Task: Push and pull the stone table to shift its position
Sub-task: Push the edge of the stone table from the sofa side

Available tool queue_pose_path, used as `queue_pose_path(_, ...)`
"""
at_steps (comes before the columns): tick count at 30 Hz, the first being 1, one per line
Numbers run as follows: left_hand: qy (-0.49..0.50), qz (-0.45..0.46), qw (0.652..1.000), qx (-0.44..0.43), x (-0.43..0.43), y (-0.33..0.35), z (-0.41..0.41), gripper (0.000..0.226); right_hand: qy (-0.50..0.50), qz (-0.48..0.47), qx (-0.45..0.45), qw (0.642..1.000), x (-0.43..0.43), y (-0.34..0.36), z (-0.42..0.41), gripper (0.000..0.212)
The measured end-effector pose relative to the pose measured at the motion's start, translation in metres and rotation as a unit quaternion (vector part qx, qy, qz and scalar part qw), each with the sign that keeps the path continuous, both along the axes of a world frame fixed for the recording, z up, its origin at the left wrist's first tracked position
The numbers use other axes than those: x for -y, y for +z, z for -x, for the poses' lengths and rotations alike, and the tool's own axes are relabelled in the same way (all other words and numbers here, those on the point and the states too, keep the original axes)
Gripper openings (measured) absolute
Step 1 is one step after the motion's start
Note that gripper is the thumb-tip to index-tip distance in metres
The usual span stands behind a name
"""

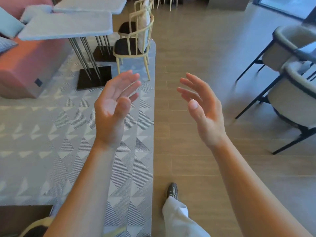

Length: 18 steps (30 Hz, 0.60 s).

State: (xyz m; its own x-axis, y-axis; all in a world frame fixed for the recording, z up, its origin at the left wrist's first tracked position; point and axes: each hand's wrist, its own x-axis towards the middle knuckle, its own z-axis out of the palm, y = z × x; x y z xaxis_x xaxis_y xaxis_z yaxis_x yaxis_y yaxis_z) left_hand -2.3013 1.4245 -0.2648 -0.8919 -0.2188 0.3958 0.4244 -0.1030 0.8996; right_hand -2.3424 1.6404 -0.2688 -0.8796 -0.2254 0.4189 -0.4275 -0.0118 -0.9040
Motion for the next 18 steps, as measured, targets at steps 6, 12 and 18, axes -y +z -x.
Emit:
queue_pose_path(6,0.029,0.022,0.999,-0.009,0.015,0.005,0.11,0.085,0.019,0.019,0.001,1.0,0.015,-0.005,0.123,0.102)
queue_pose_path(12,0.066,0.023,0.998,-0.011,0.036,0.011,0.197,0.076,0.056,0.017,-0.001,0.998,0.043,0.004,0.229,0.094)
queue_pose_path(18,0.096,0.011,0.995,-0.011,0.085,0.001,0.277,0.07,0.089,0.009,0.0,0.996,0.098,-0.004,0.322,0.094)
